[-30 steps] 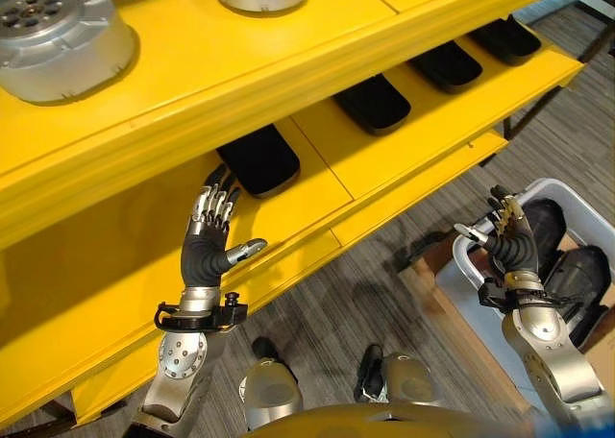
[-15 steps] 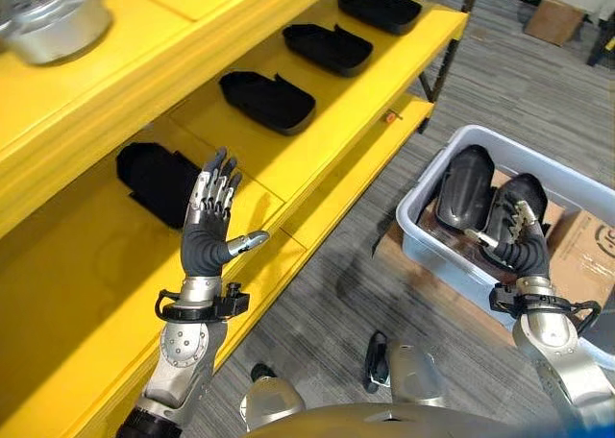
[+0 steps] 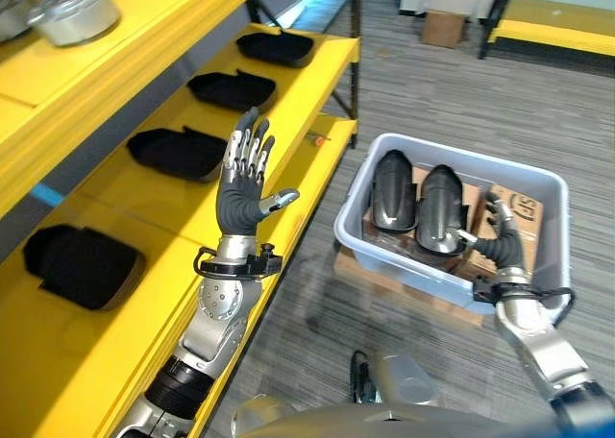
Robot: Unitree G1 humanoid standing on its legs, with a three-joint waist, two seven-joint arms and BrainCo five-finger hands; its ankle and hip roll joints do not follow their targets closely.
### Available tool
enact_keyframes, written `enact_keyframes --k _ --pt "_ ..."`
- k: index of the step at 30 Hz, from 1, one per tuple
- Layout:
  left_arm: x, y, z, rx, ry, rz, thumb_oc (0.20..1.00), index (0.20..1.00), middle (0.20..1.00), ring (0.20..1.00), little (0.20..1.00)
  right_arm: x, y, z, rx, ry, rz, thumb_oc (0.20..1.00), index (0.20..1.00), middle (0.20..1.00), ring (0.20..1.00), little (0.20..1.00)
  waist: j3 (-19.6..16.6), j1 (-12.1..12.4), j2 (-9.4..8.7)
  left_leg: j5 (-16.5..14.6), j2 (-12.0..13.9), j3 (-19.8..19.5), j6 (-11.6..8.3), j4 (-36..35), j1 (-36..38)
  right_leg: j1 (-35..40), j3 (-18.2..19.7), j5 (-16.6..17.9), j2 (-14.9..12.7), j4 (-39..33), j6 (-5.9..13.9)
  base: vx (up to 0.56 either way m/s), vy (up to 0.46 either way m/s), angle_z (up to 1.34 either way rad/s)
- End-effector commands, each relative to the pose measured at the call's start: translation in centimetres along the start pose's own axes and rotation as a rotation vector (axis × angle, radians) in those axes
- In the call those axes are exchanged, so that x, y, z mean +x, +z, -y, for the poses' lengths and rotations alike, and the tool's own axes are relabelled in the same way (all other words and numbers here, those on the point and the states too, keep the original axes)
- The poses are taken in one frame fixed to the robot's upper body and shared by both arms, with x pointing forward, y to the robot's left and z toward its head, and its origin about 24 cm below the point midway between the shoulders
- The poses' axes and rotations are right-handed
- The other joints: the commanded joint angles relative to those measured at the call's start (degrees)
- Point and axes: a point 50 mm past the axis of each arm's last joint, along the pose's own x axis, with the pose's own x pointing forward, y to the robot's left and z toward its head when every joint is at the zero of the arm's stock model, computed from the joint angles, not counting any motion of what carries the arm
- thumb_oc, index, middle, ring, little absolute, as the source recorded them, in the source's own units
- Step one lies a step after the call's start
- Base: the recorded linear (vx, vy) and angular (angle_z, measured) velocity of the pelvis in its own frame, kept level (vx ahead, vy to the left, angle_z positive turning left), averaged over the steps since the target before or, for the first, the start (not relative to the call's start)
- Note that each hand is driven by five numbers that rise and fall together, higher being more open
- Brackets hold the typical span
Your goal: Move parts from the plastic box to the shelf.
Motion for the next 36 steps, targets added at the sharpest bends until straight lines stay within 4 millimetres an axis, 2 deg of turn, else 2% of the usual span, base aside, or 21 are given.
enact_keyframes --k 1,3,4,6,8,9,12,14,16,19,26,27,30,31,33,34,36 --pt "-0.1 0.2 -0.2 -0.041 0.008 0.007 1.000 1.000 1.000 1.000 1.000 0.5 2.4 0.6 0.061 -0.053 0.124 1.000 1.000 1.000 1.000 1.000 -0.11 -0.57 -0.48 0.91 5.50 6.92 -1.63 2.18 -1.22 5.99 -9.38 0.26 -5.40 -6.17 7.88 0.07 -0.089 0.06" --pt "-0.1 -0.1 0.2 -0.054 -0.003 -0.004 1.000 1.000 1.000 1.000 1.000 0.5 2.4 0.6 0.069 -0.062 0.118 1.000 1.000 1.000 1.000 1.000 -0.24 -1.16 -0.54 0.79 5.65 8.44 -1.60 2.34 -1.07 6.62 -9.55 0.72 -5.15 -7.67 7.88 0.05 -0.052 0.51" --pt "-0.1 -0.2 0.5 -0.056 -0.010 -0.013 1.000 1.000 1.000 1.000 1.000 0.4 2.2 0.6 0.072 -0.066 0.112 1.000 1.000 1.000 1.000 1.000 -0.34 -1.57 -0.54 -0.13 5.33 8.65 -2.73 2.76 -0.65 7.62 -9.31 0.00 -5.15 -8.45 8.33 0.10 -0.021 0.44" --pt "-0.1 -0.5 1.1 -0.048 -0.032 -0.022 1.000 1.000 1.000 1.000 1.000 0.3 2.1 0.4 0.078 -0.060 0.101 1.000 1.000 1.000 1.000 1.000 -0.55 -2.17 -0.41 -0.71 4.63 10.61 -2.51 1.93 -0.11 8.51 -9.81 0.63 -4.87 -10.23 8.29 0.06 0.000 0.13" --pt "0.0 -0.7 1.4 -0.033 -0.045 -0.033 1.000 1.000 1.000 1.000 1.000 0.5 2.1 0.2 0.089 -0.053 0.101 1.000 1.000 1.000 1.000 1.000 -0.73 -1.76 -0.08 -3.52 0.89 9.22 -1.04 0.72 -0.01 8.56 -8.94 1.73 -4.80 -11.83 8.74 -0.04 0.036 0.11" --pt "0.0 -0.8 1.5 -0.020 -0.041 -0.043 1.000 1.000 1.000 1.000 1.000 0.6 2.1 0.1 0.094 -0.043 0.107 1.000 1.000 1.000 1.000 1.000 -0.81 -1.25 0.10 -4.53 -2.01 8.77 1.00 -1.06 -0.59 7.84 -8.60 3.36 -4.60 -12.54 8.74 -0.06 0.054 -0.10" --pt "-0.4 -1.2 1.3 0.011 -0.050 -0.077 1.000 1.000 1.000 1.000 1.000 0.2 2.1 -0.3 0.107 -0.012 0.106 1.000 1.000 1.000 1.000 1.000 -0.90 -0.52 0.24 -9.84 -9.77 7.85 3.88 -6.84 -0.48 8.65 -7.45 5.87 -4.88 -15.57 10.78 0.02 0.099 -0.33" --pt "-1.0 -1.6 1.2 0.041 -0.060 -0.104 1.000 1.000 1.000 1.000 1.000 -0.1 2.0 -0.6 0.113 0.005 0.093 1.000 1.000 1.000 1.000 1.000 -0.67 0.36 0.45 -11.18 -13.96 5.92 5.11 -11.77 -0.51 9.01 -6.54 7.11 -5.06 -16.20 12.11 0.08 0.166 -0.07" --pt "-1.7 -1.9 0.5 0.059 -0.045 -0.138 1.000 1.000 1.000 1.000 1.000 -0.3 1.9 -1.1 0.123 0.039 0.087 1.000 1.000 1.000 1.000 1.000 -0.38 2.13 0.71 -10.58 -16.76 0.55 5.91 -14.34 -1.00 8.59 -4.75 7.40 -4.29 -15.85 12.53 0.07 0.160 -0.19" --pt "-2.6 -2.1 -0.2 0.079 -0.043 -0.165 1.000 1.000 1.000 1.000 1.000 -0.5 2.0 -1.6 0.208 0.074 0.054 1.000 1.000 1.000 1.000 1.000 -1.04 3.33 0.51 -9.68 -17.51 -2.16 6.21 -18.37 1.12 8.85 -3.92 7.44 -3.50 -16.37 12.86 0.05 0.126 -0.56" --pt "-3.2 -2.8 0.1 0.006 -0.112 -0.185 1.000 1.000 1.000 1.000 1.000 0.2 2.9 -2.5 0.260 0.043 0.072 1.000 1.000 1.000 1.000 1.000 -3.47 4.42 0.08 -9.27 -18.60 -1.65 6.91 -22.91 4.71 10.51 -4.29 7.75 -2.99 -17.54 13.17 0.07 0.132 -0.16" --pt "-3.3 -3.0 0.2 0.009 -0.114 -0.194 1.000 1.000 1.000 1.000 1.000 0.3 3.2 -2.6 0.260 0.034 0.083 1.000 1.000 1.000 1.000 1.000 -3.69 4.62 -0.06 -9.49 -18.68 -1.13 7.05 -22.86 5.03 10.61 -4.72 7.60 -2.79 -17.22 13.10 0.03 0.110 -0.04" --pt "-3.3 -3.6 0.3 -0.008 -0.142 -0.239 1.000 1.000 1.000 1.000 1.000 1.4 4.2 -2.6 0.291 -0.033 0.111 1.000 1.000 1.000 1.000 1.000 -3.92 6.74 -0.43 -9.48 -18.52 1.54 7.25 -23.80 6.27 10.98 -9.65 6.86 -3.19 -14.83 13.45 -0.01 0.063 -0.14" --pt "-3.3 -3.6 0.3 -0.005 -0.148 -0.251 1.000 1.000 1.000 1.000 1.000 1.9 4.8 -2.7 0.293 -0.054 0.126 1.000 1.000 1.000 1.000 1.000 -3.72 7.85 -0.25 -9.51 -18.35 2.68 7.72 -24.05 6.82 10.14 -12.51 7.48 -4.81 -10.64 14.47 -0.02 0.033 -0.53" --pt "-3.4 -3.6 0.1 -0.018 -0.166 -0.258 1.000 1.000 1.000 1.000 1.000 2.3 5.3 -2.6 0.293 -0.092 0.132 1.000 1.000 1.000 1.000 1.000 -2.92 8.36 -0.25 -10.35 -18.81 3.48 8.83 -23.84 7.66 8.14 -13.57 7.96 -6.38 -4.90 15.67 0.03 -0.030 -0.81" --pt "-3.6 -3.5 -0.1 -0.018 -0.208 -0.260 1.000 1.000 1.000 1.000 1.000 2.5 5.1 -2.6 0.277 -0.110 0.099 1.000 1.000 1.000 1.000 1.000 -2.55 9.56 0.08 -11.43 -18.48 3.16 9.97 -22.19 7.78 6.67 -14.83 9.52 -13.03 -1.38 18.23 0.03 -0.149 -0.57" --pt "-3.4 -3.3 -0.2 -0.020 -0.222 -0.255 1.000 1.000 1.000 1.000 1.000 2.6 4.8 -2.7 0.274 -0.115 0.089 1.000 1.000 1.000 1.000 1.000 -1.63 9.56 -0.03 -11.06 -18.22 3.51 10.48 -20.89 7.60 7.02 -13.44 12.07 -15.44 -3.42 18.39 0.02 -0.287 -0.19"
